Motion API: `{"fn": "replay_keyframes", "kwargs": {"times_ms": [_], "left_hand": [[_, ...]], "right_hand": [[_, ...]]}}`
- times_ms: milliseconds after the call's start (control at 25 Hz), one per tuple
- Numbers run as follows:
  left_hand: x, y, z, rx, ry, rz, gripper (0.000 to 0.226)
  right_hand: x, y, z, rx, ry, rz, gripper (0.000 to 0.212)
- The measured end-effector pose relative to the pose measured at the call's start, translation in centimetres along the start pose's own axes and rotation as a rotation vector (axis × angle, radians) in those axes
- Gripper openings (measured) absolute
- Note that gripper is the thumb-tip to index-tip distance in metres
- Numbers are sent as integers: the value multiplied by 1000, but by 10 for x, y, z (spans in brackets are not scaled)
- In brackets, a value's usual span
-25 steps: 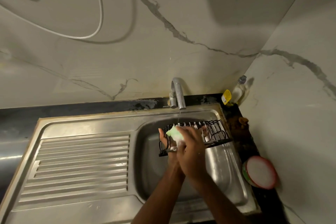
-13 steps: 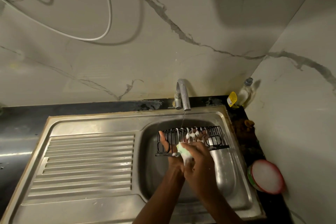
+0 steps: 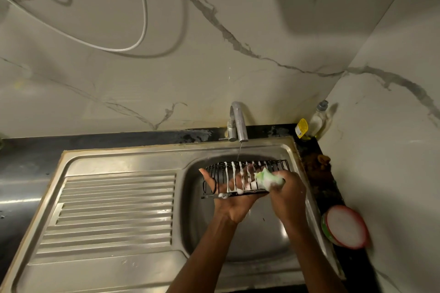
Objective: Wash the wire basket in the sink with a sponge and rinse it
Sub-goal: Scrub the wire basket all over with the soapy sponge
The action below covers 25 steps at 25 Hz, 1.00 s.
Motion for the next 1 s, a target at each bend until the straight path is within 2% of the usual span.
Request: {"fn": "replay_keyframes", "kwargs": {"times_ms": [80, 160, 240, 360, 440, 480, 600, 680, 760, 800, 880, 960, 1000], "left_hand": [[-16, -3, -1, 2, -176, -10, 143], [-12, -1, -3, -2, -148, 3, 142], [-11, 5, -6, -17, -175, 6, 145], [-20, 14, -11, -54, -218, 70, 149], [-3, 16, -10, -114, -64, 56, 145], [15, 14, -11, -135, 95, 46, 134], [55, 0, -19, -168, 497, 84, 56], [64, -13, -35, -50, 631, 251, 28], [66, -8, -65, 42, 732, 636, 24], [68, 10, -81, -10, 828, 877, 29], [45, 59, -110, -263, 1013, 1346, 41], [14, 94, -119, -493, 1151, 1580, 37], [11, 108, -113, -516, 1185, 1641, 41]], "right_hand": [[-14, 11, 7, -62, -163, -44, 25], [-26, 19, 17, -132, -303, 48, 23], [-36, 27, 23, -207, -409, 242, 19], [-51, 34, 27, -263, -482, 391, 16], [-60, 35, 34, -287, -445, 349, 13], [-63, 36, 38, -300, -420, 316, 11], [-71, 32, 42, -313, -393, 198, 17], [-68, 35, 42, -323, -374, 109, 24], [-62, 37, 40, -311, -376, 55, 25], [-60, 38, 40, -308, -378, 44, 27], [-59, 40, 37, -298, -394, 44, 28], [-61, 36, 34, -266, -430, 48, 26], [-61, 33, 34, -247, -439, 56, 26]]}}
Point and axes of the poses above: each hand's wrist, its own z-axis towards the middle knuckle, its own x-axis out of the back of the hand, y = z × x, the point moved 10 cm from there along z, towards the middle knuckle, and after that the axes turned 2 degrees about z, right-handed, at the moved point
